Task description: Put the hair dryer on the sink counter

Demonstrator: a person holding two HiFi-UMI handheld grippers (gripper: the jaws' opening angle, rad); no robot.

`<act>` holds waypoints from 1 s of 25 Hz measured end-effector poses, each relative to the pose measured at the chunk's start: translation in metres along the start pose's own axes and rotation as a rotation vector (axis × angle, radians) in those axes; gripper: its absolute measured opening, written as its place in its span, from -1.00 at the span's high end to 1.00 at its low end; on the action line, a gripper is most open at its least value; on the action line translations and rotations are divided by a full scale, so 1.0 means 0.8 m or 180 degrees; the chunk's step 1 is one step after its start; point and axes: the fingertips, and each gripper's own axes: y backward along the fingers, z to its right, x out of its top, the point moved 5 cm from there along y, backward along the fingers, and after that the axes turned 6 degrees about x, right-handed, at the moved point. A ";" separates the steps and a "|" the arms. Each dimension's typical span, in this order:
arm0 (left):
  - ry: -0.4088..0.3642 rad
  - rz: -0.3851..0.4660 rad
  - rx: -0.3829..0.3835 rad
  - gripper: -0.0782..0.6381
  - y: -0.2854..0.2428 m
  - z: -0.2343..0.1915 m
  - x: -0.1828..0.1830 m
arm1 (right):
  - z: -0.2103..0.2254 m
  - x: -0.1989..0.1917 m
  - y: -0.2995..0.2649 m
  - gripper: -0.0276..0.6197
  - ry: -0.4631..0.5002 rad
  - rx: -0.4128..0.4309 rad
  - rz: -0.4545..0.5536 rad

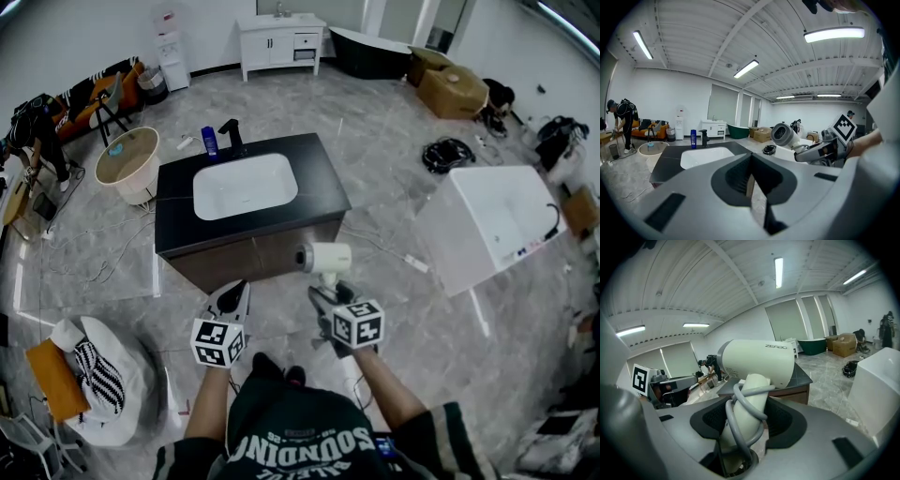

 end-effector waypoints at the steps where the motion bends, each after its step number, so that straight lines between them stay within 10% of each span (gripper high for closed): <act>1: -0.0002 -0.0010 -0.0002 0.78 -0.001 0.000 -0.002 | 0.001 -0.002 0.000 0.25 -0.0015 0.0007 -0.0003; 25: -0.0061 -0.0034 -0.0223 0.78 -0.141 -0.043 0.026 | 0.062 0.055 -0.080 0.24 0.0053 -0.0042 0.0025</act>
